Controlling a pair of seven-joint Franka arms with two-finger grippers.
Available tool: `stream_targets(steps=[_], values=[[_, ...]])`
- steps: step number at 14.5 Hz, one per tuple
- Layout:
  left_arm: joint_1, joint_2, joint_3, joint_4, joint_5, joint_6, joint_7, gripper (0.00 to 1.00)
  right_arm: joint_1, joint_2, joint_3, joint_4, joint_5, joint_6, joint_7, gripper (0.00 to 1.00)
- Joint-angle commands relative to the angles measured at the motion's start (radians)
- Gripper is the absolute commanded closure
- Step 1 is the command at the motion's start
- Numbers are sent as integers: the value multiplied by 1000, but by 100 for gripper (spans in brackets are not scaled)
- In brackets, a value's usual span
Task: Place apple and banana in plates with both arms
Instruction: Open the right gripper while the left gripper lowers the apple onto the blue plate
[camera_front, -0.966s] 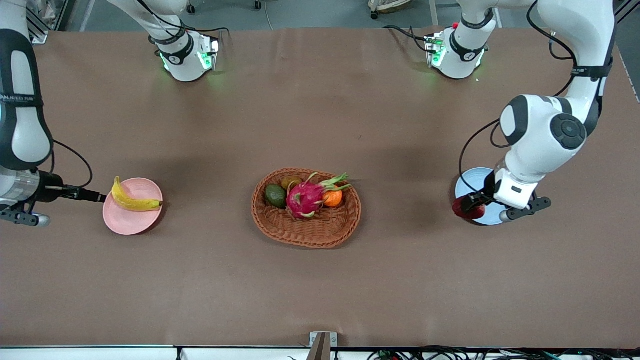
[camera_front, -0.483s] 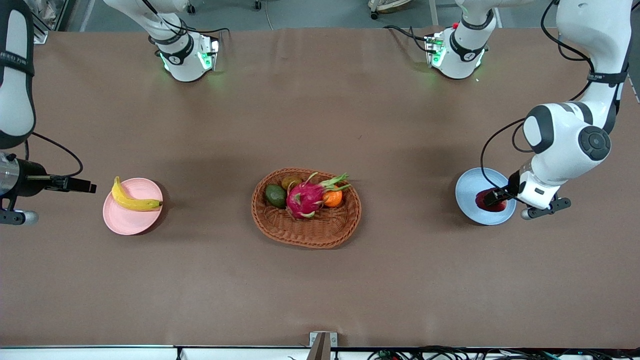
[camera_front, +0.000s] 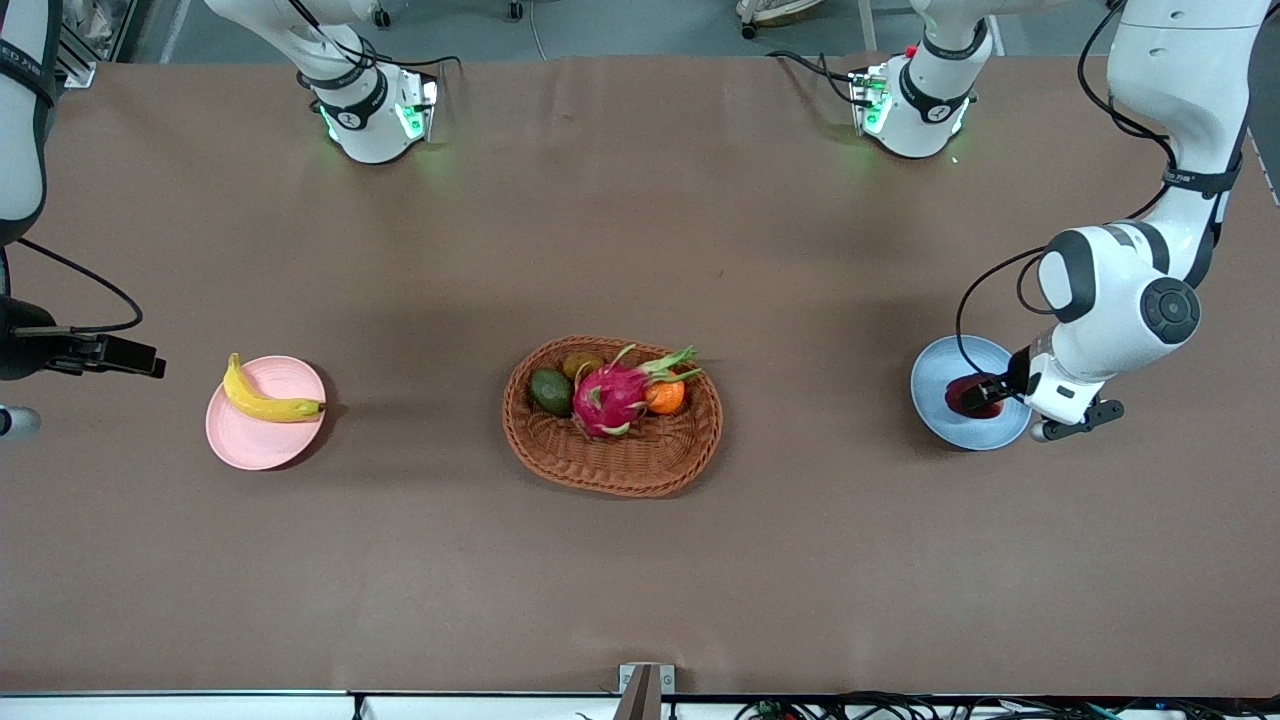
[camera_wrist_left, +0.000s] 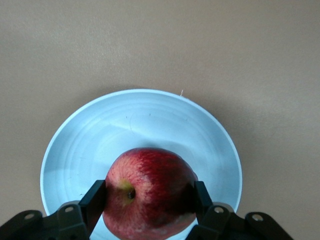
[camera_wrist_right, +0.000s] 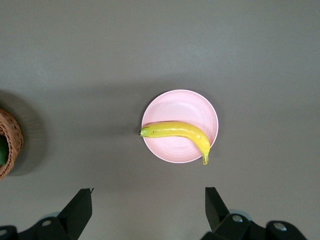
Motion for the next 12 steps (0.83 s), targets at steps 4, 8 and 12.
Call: stream_targets(steps=[4, 8, 12], values=[[8, -6, -7, -22, 16, 7, 2, 53, 21, -36, -2, 4, -9, -85, 2, 0], [8, -23, -7, -18, 16, -2, -1, 0, 22, -128, -5, -85, -9, -84, 7, 0], [6, -82, -7, -12, 16, -7, -4, 0, 79, -202, -50, -151, -16, -81, 7, 0]])
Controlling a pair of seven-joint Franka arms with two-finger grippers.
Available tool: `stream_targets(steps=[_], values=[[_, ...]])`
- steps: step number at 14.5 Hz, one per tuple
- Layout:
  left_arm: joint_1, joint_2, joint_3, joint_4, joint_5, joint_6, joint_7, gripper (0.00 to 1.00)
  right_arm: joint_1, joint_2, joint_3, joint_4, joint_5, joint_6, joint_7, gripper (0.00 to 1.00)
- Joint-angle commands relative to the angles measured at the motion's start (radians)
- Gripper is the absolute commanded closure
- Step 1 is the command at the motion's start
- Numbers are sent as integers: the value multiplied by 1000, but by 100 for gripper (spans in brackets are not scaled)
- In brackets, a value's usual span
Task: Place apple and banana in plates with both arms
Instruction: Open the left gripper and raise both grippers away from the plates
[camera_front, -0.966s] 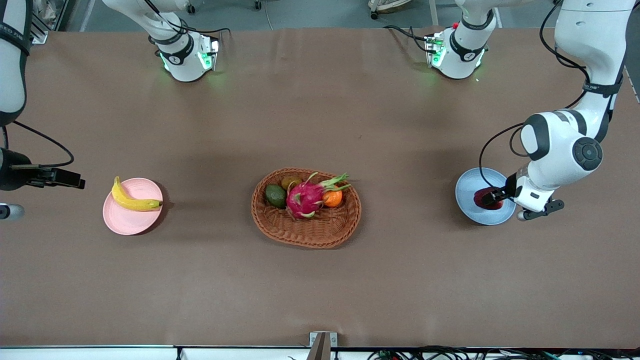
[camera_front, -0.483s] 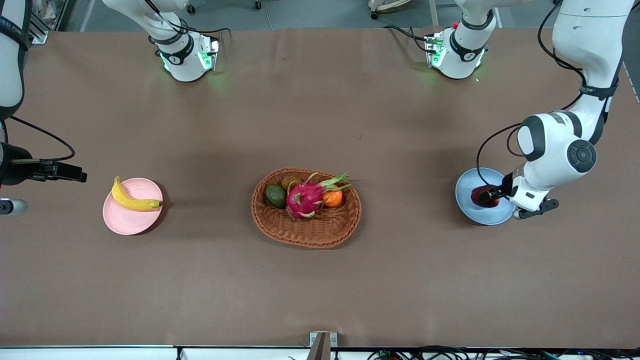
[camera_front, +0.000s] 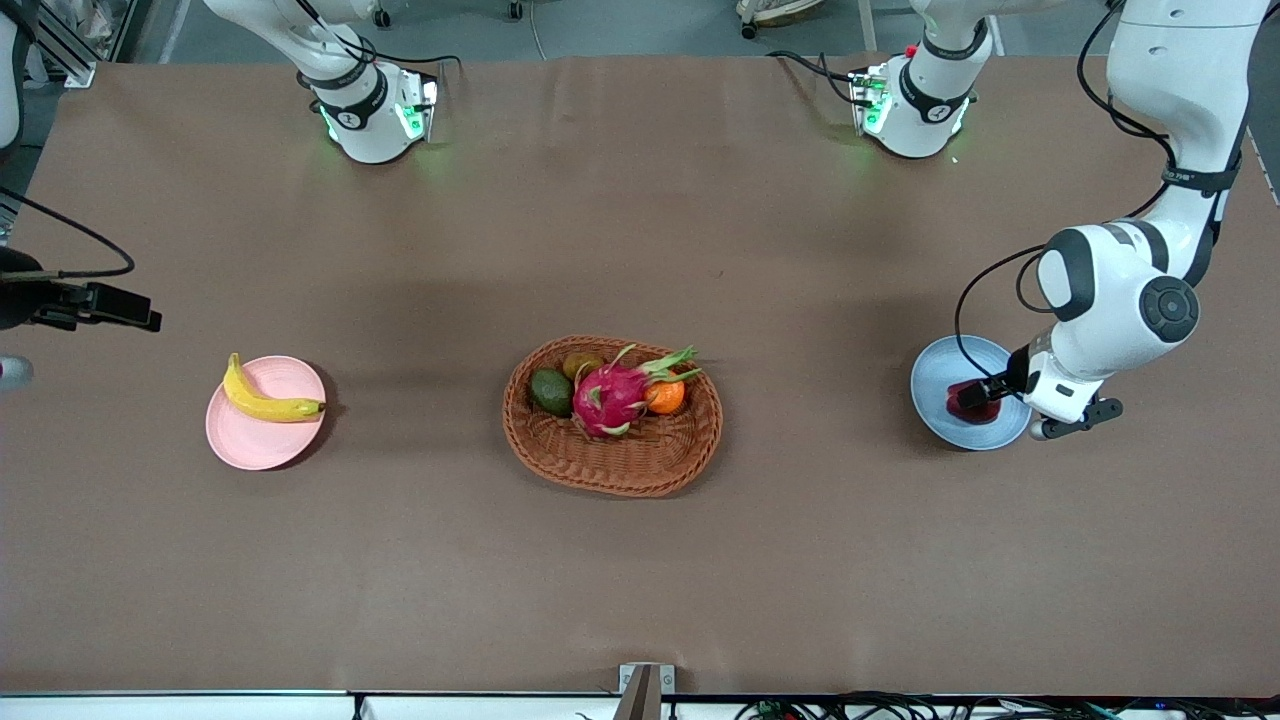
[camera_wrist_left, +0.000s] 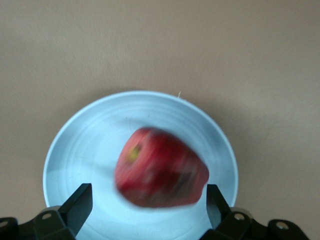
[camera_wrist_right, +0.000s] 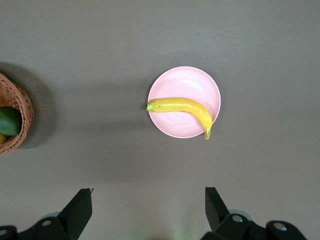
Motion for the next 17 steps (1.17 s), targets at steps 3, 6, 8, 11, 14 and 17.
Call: stream_targets(steps=[3, 6, 8, 11, 14, 17], values=[[6, -129, -6, 31, 19, -148, 15, 0, 41, -144, -34, -149, -22, 18, 6, 0], [9, -211, -1, 123, 28, -352, 65, 0, 38, -189, -31, -176, -38, 15, 6, 0], [11, -250, -1, 181, 31, -426, 94, 0, 35, -212, -28, -178, -38, 9, 4, 0], [11, -278, -1, 321, 33, -568, 111, 0, 19, -252, -18, -215, -38, 3, 4, 0], [9, -276, -6, 482, 67, -716, 148, 0, 12, -272, -18, -229, -38, 4, 4, 0], [6, -276, -9, 585, 67, -767, 167, 0, -11, -293, 20, -236, -38, 1, 3, 0]])
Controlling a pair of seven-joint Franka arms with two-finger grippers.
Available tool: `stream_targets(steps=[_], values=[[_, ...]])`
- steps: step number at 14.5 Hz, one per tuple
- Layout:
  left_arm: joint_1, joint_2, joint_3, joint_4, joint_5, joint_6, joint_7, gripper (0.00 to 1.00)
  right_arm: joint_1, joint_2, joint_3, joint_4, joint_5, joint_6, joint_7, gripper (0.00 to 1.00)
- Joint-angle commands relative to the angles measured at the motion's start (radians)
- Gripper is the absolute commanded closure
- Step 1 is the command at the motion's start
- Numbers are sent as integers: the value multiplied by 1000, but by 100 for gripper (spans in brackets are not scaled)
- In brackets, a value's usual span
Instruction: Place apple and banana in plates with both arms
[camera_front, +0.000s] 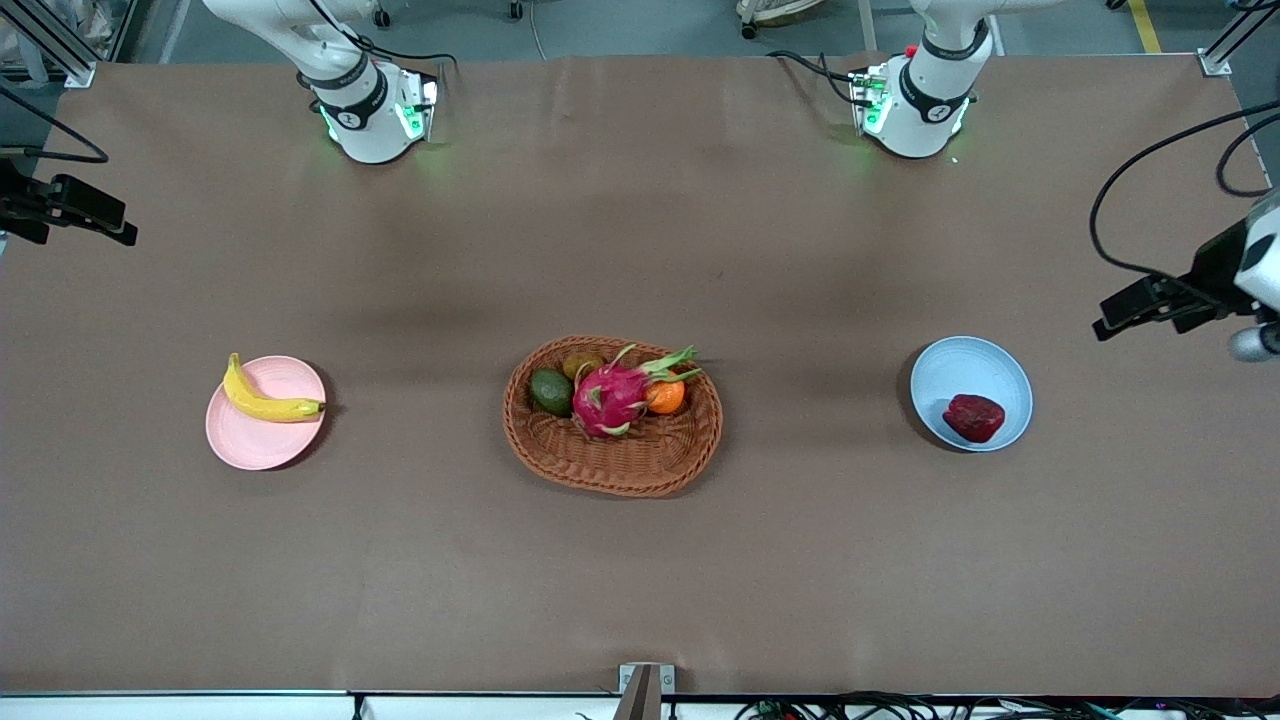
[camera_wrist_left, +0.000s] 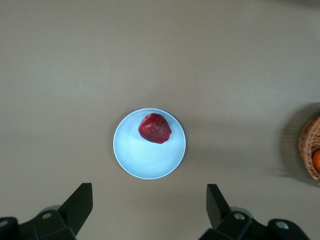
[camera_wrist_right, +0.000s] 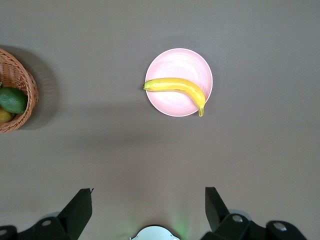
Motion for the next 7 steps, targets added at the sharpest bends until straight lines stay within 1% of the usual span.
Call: stream_targets(steps=[1, 3, 5, 7], values=[[3, 14, -8, 94, 19, -45, 26, 0, -26, -64, 36, -55, -17, 10, 3, 0], [5, -2, -8, 124, 20, -55, 27, 0, -21, -77, 35, -56, -17, 8, 1, 0], [5, -3, -5, 148, 22, -97, 27, 0, -15, -84, 35, -56, -17, 8, 1, 0], [5, -5, -4, 149, 26, -121, 71, 0, -7, -84, 32, -56, -17, 8, 3, 0]])
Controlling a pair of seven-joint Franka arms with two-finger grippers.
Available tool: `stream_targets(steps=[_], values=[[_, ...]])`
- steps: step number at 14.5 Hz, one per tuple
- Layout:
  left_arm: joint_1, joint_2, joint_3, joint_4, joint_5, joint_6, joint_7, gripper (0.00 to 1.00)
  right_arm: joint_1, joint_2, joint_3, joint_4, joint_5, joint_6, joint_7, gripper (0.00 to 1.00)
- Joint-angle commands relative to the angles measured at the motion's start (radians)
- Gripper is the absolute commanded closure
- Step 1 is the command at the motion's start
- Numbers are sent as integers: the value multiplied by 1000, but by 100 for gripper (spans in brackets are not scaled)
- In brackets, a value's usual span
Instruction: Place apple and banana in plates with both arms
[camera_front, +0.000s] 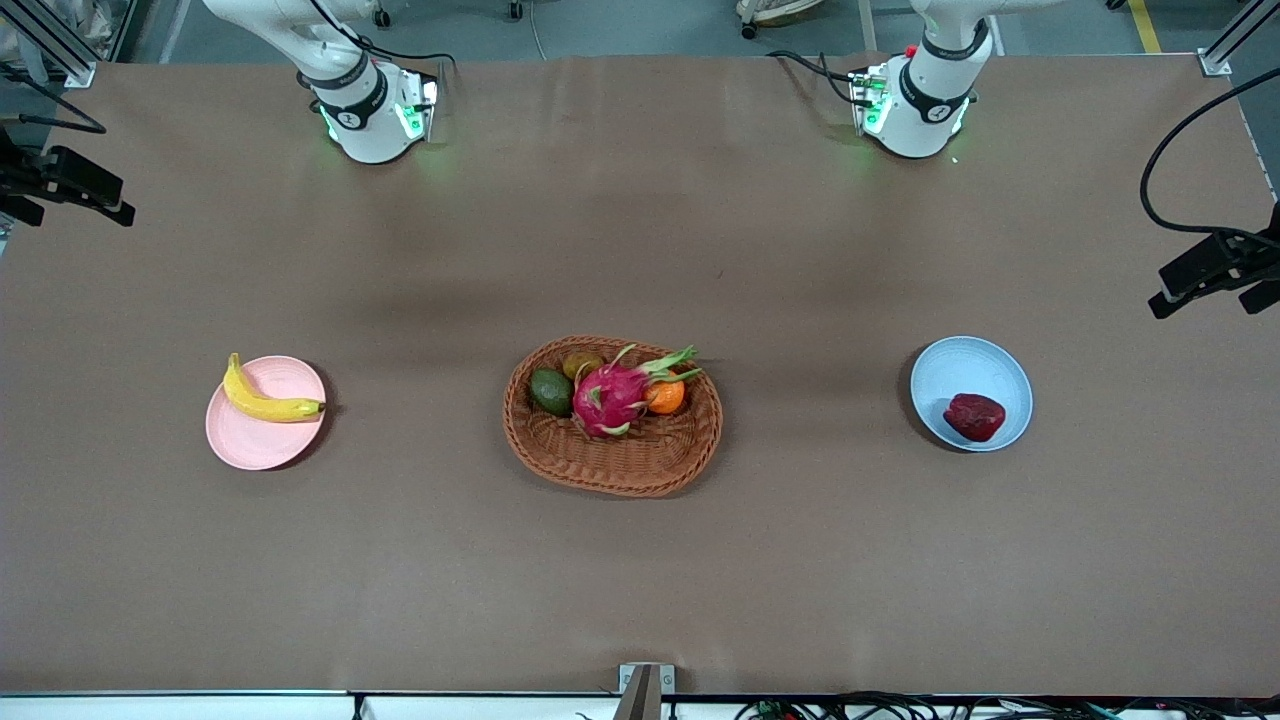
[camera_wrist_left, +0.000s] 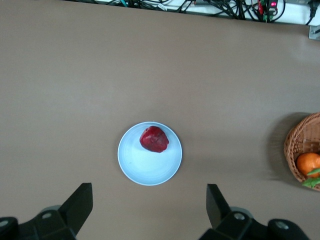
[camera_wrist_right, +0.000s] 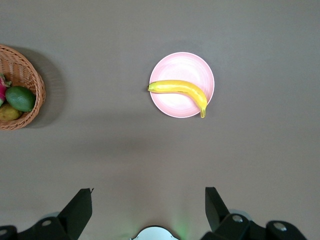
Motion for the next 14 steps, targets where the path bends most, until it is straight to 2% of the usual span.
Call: stream_targets(steps=[1, 14], values=[[5, -4, 1, 17, 20, -47, 68, 0, -3, -33, 11, -39, -17, 9, 1, 0], [0, -6, -7, 16, 19, -52, 38, 0, -8, -38, 14, -28, -15, -2, -28, 0]])
